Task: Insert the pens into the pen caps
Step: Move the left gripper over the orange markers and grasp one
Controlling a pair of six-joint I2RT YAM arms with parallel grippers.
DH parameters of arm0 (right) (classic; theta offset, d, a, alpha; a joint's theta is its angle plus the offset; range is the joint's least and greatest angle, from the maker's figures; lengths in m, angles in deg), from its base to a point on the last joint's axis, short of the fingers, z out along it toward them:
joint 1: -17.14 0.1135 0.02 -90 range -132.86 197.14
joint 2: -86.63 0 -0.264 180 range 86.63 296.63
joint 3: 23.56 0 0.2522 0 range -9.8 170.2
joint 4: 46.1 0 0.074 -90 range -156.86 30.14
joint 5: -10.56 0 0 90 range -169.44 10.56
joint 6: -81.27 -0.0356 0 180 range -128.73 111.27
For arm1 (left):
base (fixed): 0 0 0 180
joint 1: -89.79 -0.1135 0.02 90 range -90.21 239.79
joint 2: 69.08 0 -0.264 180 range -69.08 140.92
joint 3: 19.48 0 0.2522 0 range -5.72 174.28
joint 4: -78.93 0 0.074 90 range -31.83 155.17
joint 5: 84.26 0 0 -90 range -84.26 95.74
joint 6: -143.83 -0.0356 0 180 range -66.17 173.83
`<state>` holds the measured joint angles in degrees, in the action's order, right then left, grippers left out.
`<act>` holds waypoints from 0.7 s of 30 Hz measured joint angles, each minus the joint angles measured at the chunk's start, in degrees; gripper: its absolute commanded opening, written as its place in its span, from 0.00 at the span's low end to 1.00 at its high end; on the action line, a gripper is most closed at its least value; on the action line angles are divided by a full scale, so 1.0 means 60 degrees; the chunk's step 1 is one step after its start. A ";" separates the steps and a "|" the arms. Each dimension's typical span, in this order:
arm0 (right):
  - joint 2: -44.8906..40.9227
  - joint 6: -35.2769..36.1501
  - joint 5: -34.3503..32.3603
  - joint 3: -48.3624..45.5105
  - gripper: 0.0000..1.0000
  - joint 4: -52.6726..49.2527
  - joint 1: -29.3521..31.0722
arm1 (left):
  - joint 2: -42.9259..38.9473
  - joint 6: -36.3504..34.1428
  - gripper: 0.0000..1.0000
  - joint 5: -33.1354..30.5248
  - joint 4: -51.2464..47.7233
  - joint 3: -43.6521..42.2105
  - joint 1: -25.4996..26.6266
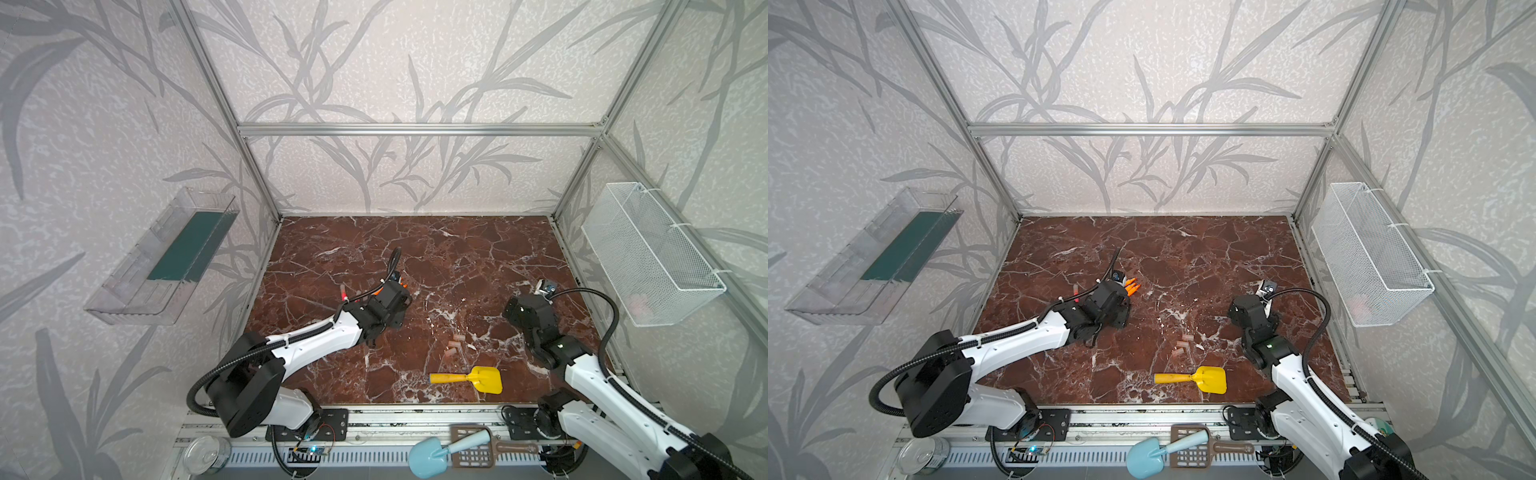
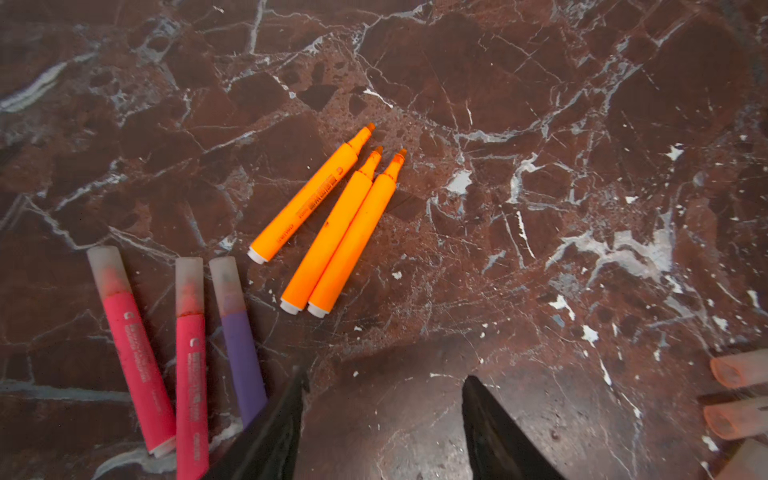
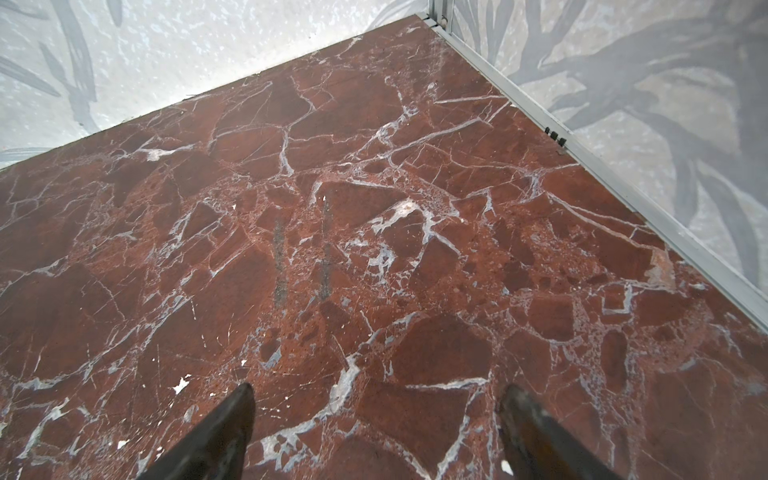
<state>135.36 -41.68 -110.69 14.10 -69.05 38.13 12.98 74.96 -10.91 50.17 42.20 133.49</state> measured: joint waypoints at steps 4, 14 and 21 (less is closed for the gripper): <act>-0.0040 0.0007 0.0044 -0.0022 0.90 0.0007 0.0000 | 0.0583 -0.0084 0.65 -0.0222 -0.0171 0.0521 -0.0051; -0.0335 0.0011 0.0084 -0.0204 0.91 0.0066 0.0000 | 0.2721 -0.0182 0.61 -0.0175 -0.1271 0.2135 -0.0346; -0.0452 0.0015 0.0149 -0.0284 0.91 0.0073 0.0000 | 0.3588 -0.0182 0.61 -0.0069 -0.1909 0.2761 -0.0630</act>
<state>132.65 -41.59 -109.79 12.39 -68.61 38.13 34.51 73.86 -11.32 38.71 58.77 129.71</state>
